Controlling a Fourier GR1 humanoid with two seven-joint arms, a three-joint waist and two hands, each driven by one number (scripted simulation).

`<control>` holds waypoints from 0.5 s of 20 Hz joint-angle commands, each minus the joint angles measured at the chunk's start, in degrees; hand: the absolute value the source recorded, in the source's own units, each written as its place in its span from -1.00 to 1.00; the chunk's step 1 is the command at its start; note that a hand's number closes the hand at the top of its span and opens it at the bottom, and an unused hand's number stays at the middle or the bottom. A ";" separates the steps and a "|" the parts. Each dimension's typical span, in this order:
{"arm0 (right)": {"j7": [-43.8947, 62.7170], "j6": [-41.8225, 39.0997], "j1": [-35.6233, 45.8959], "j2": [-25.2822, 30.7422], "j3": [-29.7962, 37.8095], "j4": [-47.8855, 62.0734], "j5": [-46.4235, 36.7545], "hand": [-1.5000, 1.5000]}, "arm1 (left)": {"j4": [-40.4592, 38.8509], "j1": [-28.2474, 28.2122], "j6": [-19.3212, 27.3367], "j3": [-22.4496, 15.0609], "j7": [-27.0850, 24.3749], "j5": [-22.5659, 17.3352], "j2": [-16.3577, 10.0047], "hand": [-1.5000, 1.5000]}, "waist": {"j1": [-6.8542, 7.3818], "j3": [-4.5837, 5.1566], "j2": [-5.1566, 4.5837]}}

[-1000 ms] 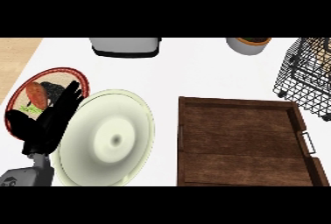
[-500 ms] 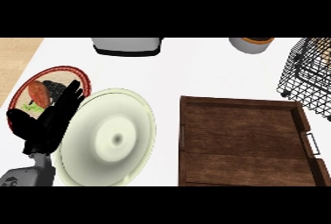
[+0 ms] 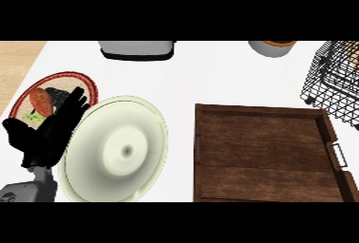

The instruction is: Pick the bell pepper from the tray and place it in the tiered basket

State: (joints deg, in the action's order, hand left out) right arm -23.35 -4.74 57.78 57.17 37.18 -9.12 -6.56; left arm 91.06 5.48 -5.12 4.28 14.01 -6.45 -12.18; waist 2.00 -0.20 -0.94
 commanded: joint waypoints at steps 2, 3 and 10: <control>1.28 0.49 -2.51 6.45 4.71 0.74 4.06 -1.00 | 1.12 -0.03 0.52 -0.54 0.13 0.38 0.75 0.00 | 0.20 -0.13 -0.31; 1.88 0.63 -3.23 6.87 5.82 1.18 5.16 -1.00 | 1.77 -0.62 -0.32 0.40 0.37 -0.44 -0.29 0.00 | 0.15 -0.10 -0.12; 0.88 -5.50 -11.64 14.58 9.45 2.41 8.25 -1.00 | 0.14 -1.29 0.08 -0.43 -1.22 0.63 0.94 0.00 | -1.10 -0.28 -0.22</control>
State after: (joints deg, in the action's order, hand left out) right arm -21.81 -6.67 50.34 67.86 44.40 -7.37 -0.30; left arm 91.90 4.71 -5.36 4.27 13.87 -6.48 -11.93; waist 1.73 -0.40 -1.20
